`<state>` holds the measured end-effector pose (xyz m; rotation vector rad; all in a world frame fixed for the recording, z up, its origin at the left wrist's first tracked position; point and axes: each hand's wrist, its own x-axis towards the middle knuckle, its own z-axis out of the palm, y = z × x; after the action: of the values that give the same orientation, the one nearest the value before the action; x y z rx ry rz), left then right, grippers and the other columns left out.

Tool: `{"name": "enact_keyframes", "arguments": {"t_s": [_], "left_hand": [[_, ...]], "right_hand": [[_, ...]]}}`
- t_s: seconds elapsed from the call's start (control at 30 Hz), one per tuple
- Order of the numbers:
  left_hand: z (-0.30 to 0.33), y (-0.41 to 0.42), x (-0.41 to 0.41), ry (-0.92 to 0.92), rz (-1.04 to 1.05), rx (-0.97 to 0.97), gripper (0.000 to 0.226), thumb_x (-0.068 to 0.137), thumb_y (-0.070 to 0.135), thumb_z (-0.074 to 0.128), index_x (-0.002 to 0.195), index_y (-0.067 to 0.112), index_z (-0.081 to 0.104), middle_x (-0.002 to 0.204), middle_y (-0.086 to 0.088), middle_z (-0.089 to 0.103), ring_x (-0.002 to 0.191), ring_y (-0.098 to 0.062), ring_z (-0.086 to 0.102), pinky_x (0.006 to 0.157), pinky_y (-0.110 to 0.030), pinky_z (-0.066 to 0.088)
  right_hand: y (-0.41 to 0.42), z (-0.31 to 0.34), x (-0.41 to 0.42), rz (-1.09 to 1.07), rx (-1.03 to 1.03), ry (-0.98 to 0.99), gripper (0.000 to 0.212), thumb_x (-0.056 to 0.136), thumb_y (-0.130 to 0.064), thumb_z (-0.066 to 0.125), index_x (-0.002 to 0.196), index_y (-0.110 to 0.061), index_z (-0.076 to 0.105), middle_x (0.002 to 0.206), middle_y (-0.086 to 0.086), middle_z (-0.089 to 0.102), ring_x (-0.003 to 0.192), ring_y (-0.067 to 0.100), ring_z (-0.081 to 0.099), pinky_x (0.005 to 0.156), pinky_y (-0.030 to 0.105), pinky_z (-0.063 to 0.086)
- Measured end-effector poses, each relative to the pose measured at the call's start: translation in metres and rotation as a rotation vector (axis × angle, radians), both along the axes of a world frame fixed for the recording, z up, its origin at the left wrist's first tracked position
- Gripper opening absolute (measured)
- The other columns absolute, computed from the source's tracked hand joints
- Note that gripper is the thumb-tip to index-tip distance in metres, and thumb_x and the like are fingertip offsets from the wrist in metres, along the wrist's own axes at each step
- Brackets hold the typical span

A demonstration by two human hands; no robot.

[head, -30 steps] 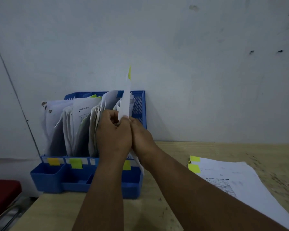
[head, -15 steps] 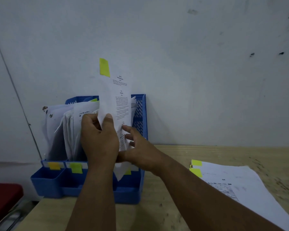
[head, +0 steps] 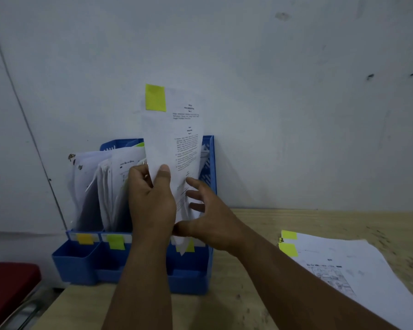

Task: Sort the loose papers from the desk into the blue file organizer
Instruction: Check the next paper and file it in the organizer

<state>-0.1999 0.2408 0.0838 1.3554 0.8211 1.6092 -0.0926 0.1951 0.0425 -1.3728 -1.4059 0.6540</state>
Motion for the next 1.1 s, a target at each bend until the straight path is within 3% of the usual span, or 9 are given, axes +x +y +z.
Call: {"name": "enact_keyframes", "arguments": {"t_s": [0.13, 0.27, 0.37, 0.5, 0.67, 0.77, 0.87, 0.97, 1.1], "left_hand": [[0.0, 0.001, -0.002, 0.057, -0.017, -0.031, 0.012, 0.103, 0.027, 0.055, 0.115, 0.028, 0.057, 0.102, 0.013, 0.067, 0.091, -0.006, 0.065, 0.068, -0.024, 0.053], [-0.005, 0.006, -0.007, 0.4, 0.069, 0.043, 0.011, 0.099, 0.027, 0.059, 0.092, 0.019, 0.062, 0.086, 0.003, 0.065, 0.082, -0.013, 0.062, 0.061, -0.025, 0.041], [-0.01, 0.009, -0.011, 0.596, 0.119, 0.15, 0.023, 0.095, 0.025, 0.064, 0.073, 0.018, 0.061, 0.072, 0.003, 0.061, 0.071, -0.011, 0.059, 0.055, -0.021, 0.035], [-0.017, 0.011, -0.014, 0.757, 0.125, 0.181, 0.033, 0.093, 0.022, 0.066, 0.06, 0.021, 0.065, 0.061, 0.005, 0.061, 0.059, -0.006, 0.055, 0.048, -0.019, 0.031], [-0.02, 0.017, -0.016, 0.709, 0.081, 0.177, 0.033, 0.092, 0.017, 0.067, 0.061, 0.006, 0.066, 0.058, -0.006, 0.06, 0.055, -0.017, 0.055, 0.044, -0.02, 0.037], [-0.019, 0.014, -0.013, 0.589, 0.029, 0.178, 0.024, 0.093, 0.012, 0.063, 0.071, 0.005, 0.071, 0.066, -0.009, 0.066, 0.061, -0.018, 0.061, 0.049, -0.019, 0.045], [-0.02, 0.013, -0.011, 0.483, -0.032, 0.104, 0.024, 0.094, 0.011, 0.065, 0.074, 0.018, 0.076, 0.07, 0.002, 0.073, 0.064, -0.011, 0.068, 0.059, -0.026, 0.057], [-0.025, 0.018, -0.014, 0.591, -0.046, 0.061, 0.028, 0.094, 0.01, 0.065, 0.067, 0.014, 0.074, 0.065, 0.002, 0.07, 0.058, -0.005, 0.063, 0.05, -0.014, 0.047], [-0.029, 0.021, -0.017, 0.719, -0.032, 0.048, 0.044, 0.093, 0.013, 0.067, 0.052, 0.004, 0.055, 0.046, 0.003, 0.046, 0.042, -0.005, 0.046, 0.038, -0.018, 0.033]], "right_hand": [[0.003, -0.009, 0.0, -0.114, 0.107, 0.026, 0.089, 0.079, -0.02, 0.083, 0.15, -0.037, 0.032, 0.147, -0.01, 0.047, 0.121, 0.008, 0.049, 0.083, 0.013, 0.048], [0.007, -0.015, -0.002, -0.22, 0.197, 0.034, 0.083, 0.078, -0.025, 0.085, 0.146, -0.035, 0.039, 0.142, -0.013, 0.051, 0.123, 0.01, 0.054, 0.092, 0.019, 0.051], [0.011, -0.012, -0.008, -0.166, 0.215, 0.03, 0.09, 0.075, -0.026, 0.088, 0.149, -0.027, 0.037, 0.142, -0.013, 0.048, 0.121, -0.001, 0.05, 0.09, 0.008, 0.047], [0.017, -0.011, -0.013, -0.145, 0.205, -0.011, 0.09, 0.074, -0.029, 0.085, 0.149, -0.02, 0.035, 0.124, -0.026, 0.047, 0.111, -0.012, 0.053, 0.106, 0.023, 0.046], [0.018, -0.009, -0.014, -0.209, 0.243, -0.055, 0.075, 0.087, -0.023, 0.077, 0.15, -0.026, 0.036, 0.135, -0.011, 0.05, 0.121, 0.009, 0.055, 0.105, 0.031, 0.049], [0.017, -0.002, -0.01, -0.24, 0.274, -0.057, 0.071, 0.091, -0.022, 0.073, 0.151, -0.026, 0.035, 0.143, -0.004, 0.051, 0.12, 0.008, 0.055, 0.091, 0.007, 0.046], [0.019, 0.0, -0.007, -0.236, 0.275, -0.083, 0.077, 0.086, -0.024, 0.079, 0.15, -0.028, 0.035, 0.131, -0.012, 0.05, 0.109, 0.001, 0.056, 0.079, -0.001, 0.044], [0.02, -0.008, -0.005, -0.232, 0.222, -0.107, 0.084, 0.081, -0.026, 0.083, 0.149, -0.031, 0.035, 0.134, -0.012, 0.049, 0.111, 0.004, 0.057, 0.08, 0.004, 0.046], [0.025, -0.02, 0.004, -0.257, 0.126, -0.162, 0.081, 0.081, -0.014, 0.082, 0.147, -0.03, 0.038, 0.137, 0.002, 0.055, 0.109, 0.012, 0.06, 0.089, 0.021, 0.053]]}}
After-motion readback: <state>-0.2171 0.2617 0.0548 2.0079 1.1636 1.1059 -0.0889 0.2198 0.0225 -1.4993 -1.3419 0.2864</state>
